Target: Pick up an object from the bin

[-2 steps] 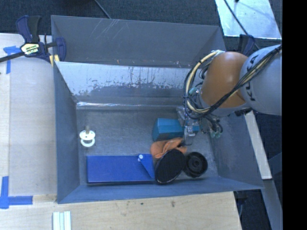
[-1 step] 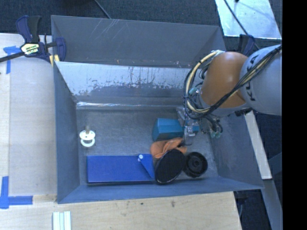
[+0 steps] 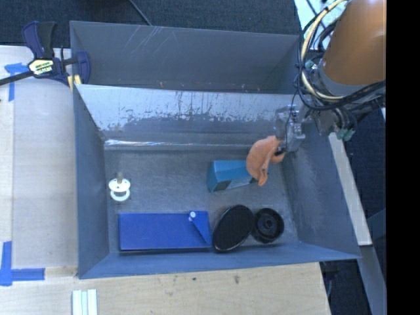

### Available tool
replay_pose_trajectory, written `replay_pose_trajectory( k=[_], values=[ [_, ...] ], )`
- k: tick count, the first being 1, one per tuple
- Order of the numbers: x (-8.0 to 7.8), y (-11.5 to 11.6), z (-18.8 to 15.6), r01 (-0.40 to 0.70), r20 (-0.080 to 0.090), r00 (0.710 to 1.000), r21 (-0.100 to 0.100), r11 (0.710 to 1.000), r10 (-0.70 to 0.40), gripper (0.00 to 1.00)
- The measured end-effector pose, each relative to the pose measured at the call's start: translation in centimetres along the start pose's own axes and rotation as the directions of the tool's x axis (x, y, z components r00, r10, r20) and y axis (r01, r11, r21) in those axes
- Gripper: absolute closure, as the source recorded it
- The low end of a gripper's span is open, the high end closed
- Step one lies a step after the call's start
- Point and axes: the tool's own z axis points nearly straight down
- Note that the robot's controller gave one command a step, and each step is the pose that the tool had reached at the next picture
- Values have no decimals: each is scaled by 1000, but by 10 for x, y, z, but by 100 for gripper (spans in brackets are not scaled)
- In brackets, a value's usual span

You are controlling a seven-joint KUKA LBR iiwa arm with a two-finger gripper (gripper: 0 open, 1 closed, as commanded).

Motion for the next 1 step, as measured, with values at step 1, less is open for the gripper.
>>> replay_pose_trajectory(
  k=[1],
  values=[
    [2, 1, 5, 1, -9, 1000, -2, 1000, -1, 100]
  ],
)
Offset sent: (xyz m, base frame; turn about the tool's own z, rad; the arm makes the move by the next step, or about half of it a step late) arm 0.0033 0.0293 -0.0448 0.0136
